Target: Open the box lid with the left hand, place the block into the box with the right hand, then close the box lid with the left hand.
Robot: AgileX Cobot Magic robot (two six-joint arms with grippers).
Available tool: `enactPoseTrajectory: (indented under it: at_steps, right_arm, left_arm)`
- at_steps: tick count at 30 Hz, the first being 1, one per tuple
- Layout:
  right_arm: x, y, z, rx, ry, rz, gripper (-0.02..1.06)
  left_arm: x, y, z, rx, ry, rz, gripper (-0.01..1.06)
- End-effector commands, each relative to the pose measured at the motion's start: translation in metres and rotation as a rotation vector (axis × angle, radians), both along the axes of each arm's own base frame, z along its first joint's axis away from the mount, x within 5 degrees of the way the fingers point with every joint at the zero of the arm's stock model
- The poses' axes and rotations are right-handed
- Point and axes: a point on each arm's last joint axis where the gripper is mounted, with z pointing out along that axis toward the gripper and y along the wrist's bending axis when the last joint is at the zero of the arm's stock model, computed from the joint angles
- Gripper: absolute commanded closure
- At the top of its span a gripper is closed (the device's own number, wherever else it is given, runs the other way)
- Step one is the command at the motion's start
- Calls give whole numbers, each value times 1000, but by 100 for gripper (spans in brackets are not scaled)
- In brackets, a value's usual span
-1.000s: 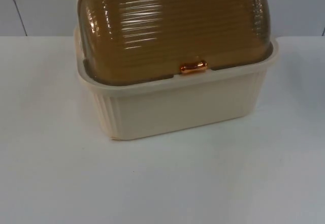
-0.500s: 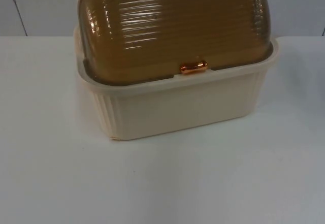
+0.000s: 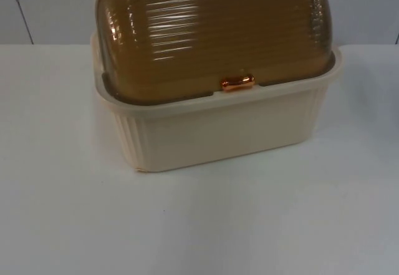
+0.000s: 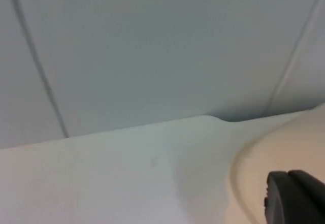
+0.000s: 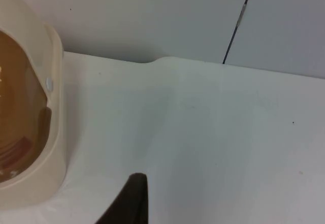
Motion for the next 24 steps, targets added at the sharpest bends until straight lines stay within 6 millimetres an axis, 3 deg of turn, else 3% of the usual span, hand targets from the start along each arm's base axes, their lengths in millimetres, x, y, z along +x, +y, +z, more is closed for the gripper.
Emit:
enactPoseTrajectory:
  at_steps: [1, 3, 5, 6, 7, 10, 15, 24]
  right_arm:
    - [-3, -1, 4, 6, -10, -6, -1]
    - [-3, -1, 4, 6, -10, -6, -1]
    - [-3, -1, 3, 6, -5, -5, -1]
    - [-3, -1, 3, 6, -5, -5, -1]
    - [-3, -1, 3, 7, -1, -5, -1]
    - [-4, 0, 2, 7, 6, -4, -1]
    - [-6, -1, 7, 36, -24, -29, -1]
    - [-36, 1, 33, 31, -142, -35, -1]
  left_arm:
    - [1, -8, -1, -18, 0, -13, 105]
    - [2, -11, 1, -53, -16, -8, 105]
    - [2, -13, 2, -55, -32, -24, 91]
    - [2, -13, 2, -55, -32, -24, 91]
    - [2, -13, 1, -45, -26, -34, 77]
    - [1, -13, 2, -85, -16, -14, 2]
    - [-4, -16, 2, -136, 28, -17, 2]
    - [-5, -19, 3, -180, 41, -29, 2]
